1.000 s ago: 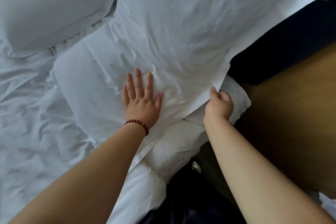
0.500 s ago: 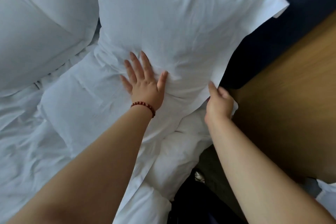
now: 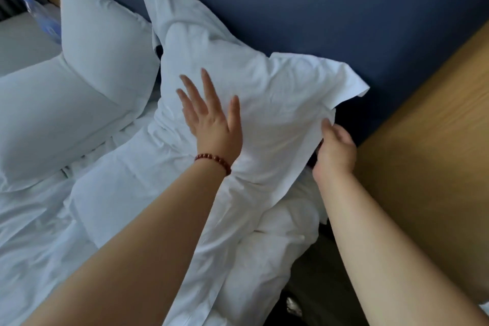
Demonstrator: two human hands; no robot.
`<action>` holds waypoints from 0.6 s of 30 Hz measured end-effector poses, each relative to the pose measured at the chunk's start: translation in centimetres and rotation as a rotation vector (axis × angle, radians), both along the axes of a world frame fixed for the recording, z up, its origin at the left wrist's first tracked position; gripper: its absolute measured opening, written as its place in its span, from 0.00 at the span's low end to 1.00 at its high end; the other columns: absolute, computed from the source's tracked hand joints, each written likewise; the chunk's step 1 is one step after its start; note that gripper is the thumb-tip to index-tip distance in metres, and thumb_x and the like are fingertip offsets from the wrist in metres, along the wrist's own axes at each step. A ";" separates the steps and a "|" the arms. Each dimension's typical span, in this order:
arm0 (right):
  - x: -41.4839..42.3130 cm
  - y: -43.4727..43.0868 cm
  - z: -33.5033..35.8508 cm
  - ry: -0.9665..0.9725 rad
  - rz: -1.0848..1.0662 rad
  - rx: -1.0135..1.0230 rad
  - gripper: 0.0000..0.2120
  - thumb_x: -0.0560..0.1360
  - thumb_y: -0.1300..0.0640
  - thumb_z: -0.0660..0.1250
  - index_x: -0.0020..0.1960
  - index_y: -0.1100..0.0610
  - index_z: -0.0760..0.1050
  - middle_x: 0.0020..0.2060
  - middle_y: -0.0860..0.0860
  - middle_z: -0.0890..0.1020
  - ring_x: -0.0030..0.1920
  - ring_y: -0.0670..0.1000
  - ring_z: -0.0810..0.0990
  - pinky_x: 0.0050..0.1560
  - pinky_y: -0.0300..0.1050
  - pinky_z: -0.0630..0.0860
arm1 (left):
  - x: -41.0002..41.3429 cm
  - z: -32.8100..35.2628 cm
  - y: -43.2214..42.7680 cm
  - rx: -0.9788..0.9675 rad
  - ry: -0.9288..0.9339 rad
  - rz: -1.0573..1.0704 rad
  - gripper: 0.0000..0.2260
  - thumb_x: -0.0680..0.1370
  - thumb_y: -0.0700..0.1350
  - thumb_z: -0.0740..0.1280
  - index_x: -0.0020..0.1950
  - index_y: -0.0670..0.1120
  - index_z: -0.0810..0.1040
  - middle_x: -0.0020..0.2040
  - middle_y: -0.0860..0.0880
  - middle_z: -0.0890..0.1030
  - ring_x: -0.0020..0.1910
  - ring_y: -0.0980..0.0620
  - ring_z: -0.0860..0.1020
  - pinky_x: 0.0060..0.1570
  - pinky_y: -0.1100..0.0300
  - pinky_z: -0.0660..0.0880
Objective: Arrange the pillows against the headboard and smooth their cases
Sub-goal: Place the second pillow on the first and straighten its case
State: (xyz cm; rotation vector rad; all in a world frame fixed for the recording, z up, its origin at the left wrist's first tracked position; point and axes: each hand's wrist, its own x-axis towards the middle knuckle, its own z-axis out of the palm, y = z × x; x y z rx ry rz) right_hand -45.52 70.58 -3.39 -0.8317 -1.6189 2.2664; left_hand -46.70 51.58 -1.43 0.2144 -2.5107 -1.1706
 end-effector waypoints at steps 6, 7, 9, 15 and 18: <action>-0.6 1.5 3.3 0.098 0.127 0.013 0.10 0.77 0.50 0.70 0.55 0.53 0.80 0.50 0.50 0.86 0.51 0.48 0.84 0.51 0.43 0.80 | -3.5 -0.4 1.7 -0.110 -0.235 -0.074 0.30 0.81 0.64 0.46 0.78 0.58 0.34 0.78 0.50 0.31 0.77 0.47 0.31 0.74 0.44 0.34; -1.0 1.5 4.2 0.086 0.108 0.065 0.06 0.76 0.51 0.71 0.50 0.52 0.81 0.46 0.49 0.86 0.49 0.48 0.84 0.52 0.44 0.80 | -3.3 -0.6 1.6 -0.119 -0.230 -0.081 0.30 0.81 0.64 0.45 0.78 0.58 0.33 0.78 0.51 0.31 0.77 0.47 0.31 0.74 0.45 0.33; -1.4 1.6 5.4 0.087 -0.008 0.171 0.05 0.76 0.53 0.71 0.42 0.53 0.80 0.39 0.48 0.84 0.44 0.46 0.83 0.51 0.43 0.80 | -2.9 -1.1 1.0 -0.153 -0.232 -0.107 0.30 0.81 0.64 0.45 0.78 0.58 0.33 0.78 0.51 0.30 0.76 0.48 0.30 0.74 0.46 0.32; 1.5 -0.2 4.1 0.059 -0.060 0.376 0.02 0.76 0.50 0.68 0.47 0.48 0.77 0.41 0.46 0.81 0.39 0.45 0.79 0.43 0.41 0.74 | -2.0 -1.4 -0.8 -0.224 -0.253 -0.183 0.30 0.81 0.63 0.47 0.78 0.59 0.36 0.78 0.52 0.31 0.77 0.50 0.31 0.75 0.50 0.34; 2.4 -2.6 4.4 0.101 0.065 0.425 0.04 0.76 0.50 0.70 0.47 0.49 0.77 0.42 0.45 0.81 0.41 0.44 0.81 0.45 0.40 0.75 | -1.1 -1.3 -2.0 -0.208 -0.249 -0.211 0.30 0.81 0.63 0.49 0.79 0.59 0.38 0.79 0.53 0.34 0.78 0.53 0.34 0.76 0.52 0.38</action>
